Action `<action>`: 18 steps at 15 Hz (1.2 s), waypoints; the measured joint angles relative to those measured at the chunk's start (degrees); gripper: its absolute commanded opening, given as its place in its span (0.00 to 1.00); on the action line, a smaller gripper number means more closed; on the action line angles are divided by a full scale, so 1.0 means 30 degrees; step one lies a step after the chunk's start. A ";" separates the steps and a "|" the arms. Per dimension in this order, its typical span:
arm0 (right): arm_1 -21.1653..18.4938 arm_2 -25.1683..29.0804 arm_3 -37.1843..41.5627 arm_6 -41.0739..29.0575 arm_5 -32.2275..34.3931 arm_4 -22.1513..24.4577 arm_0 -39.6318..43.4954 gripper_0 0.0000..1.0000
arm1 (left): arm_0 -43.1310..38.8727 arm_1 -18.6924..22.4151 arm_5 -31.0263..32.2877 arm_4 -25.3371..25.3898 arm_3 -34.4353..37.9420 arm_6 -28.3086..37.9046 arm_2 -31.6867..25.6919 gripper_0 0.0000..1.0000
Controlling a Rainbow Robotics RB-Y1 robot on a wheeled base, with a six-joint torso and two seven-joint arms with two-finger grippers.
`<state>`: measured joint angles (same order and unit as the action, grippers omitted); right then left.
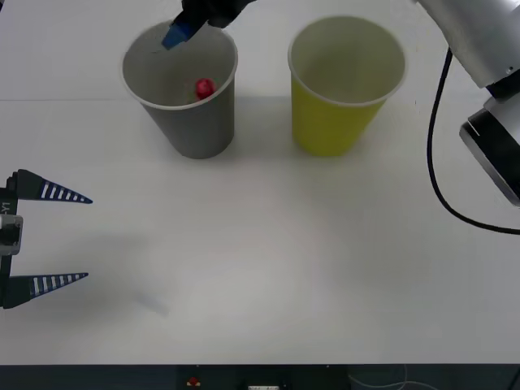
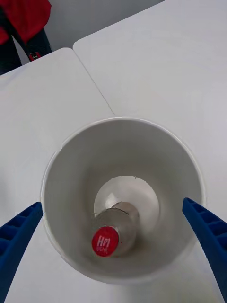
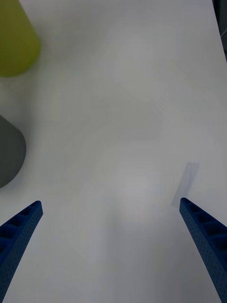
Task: Put the can into the green bin and the plastic bottle into the gray bin
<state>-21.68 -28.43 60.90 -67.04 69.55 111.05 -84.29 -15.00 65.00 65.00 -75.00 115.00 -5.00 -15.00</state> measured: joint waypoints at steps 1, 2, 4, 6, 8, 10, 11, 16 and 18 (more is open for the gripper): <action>-0.0549 0.0376 0.0670 0.0294 0.0339 -0.0500 0.0388 1.00 | 0.0000 0.0000 0.0000 0.0000 0.0000 0.0000 0.0000 1.00; -0.1177 0.0611 0.1448 0.0554 0.0510 -0.1102 0.0834 1.00 | 0.0000 0.0000 0.0000 0.0000 -0.0002 0.0000 0.0000 1.00; -0.2476 0.0743 0.3218 0.0839 0.0632 -0.2106 0.1847 1.00 | 0.0000 0.0000 0.0000 0.0000 0.0000 0.0000 0.0000 1.00; -0.3906 0.0958 0.5246 0.1030 0.0686 -0.3025 0.3238 1.00 | -0.0001 0.0000 0.0000 0.0000 0.0000 0.0000 0.0000 1.00; -0.5249 0.1329 0.7562 0.1112 0.0687 -0.3614 0.4800 1.00 | 0.0000 0.0000 0.0000 0.0000 0.0000 0.0000 0.0000 1.00; -0.6672 0.1995 1.0099 0.1285 0.0669 -0.4165 0.6691 1.00 | 0.0001 0.0000 0.0000 0.0000 0.0000 0.0000 0.0000 1.00; -0.7244 0.2405 1.1288 0.1400 0.0668 -0.4396 0.7640 1.00 | 0.0000 0.0000 0.0000 0.0000 -0.0001 0.0000 0.0000 1.00; -1.0196 0.5488 1.7139 0.2344 0.0669 -0.5784 1.3203 1.00 | 0.0004 0.0000 -0.0001 0.0001 0.0005 0.0000 0.0000 1.00; -1.1247 0.7723 1.9076 0.4322 0.0664 -0.6997 1.6677 1.00 | 0.0009 0.0002 -0.0005 0.0002 0.0008 0.0000 -0.0001 1.00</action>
<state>-55.42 -5.26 118.13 -54.08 71.55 90.06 -34.26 -14.97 65.01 64.99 -74.99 115.02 -5.00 -15.00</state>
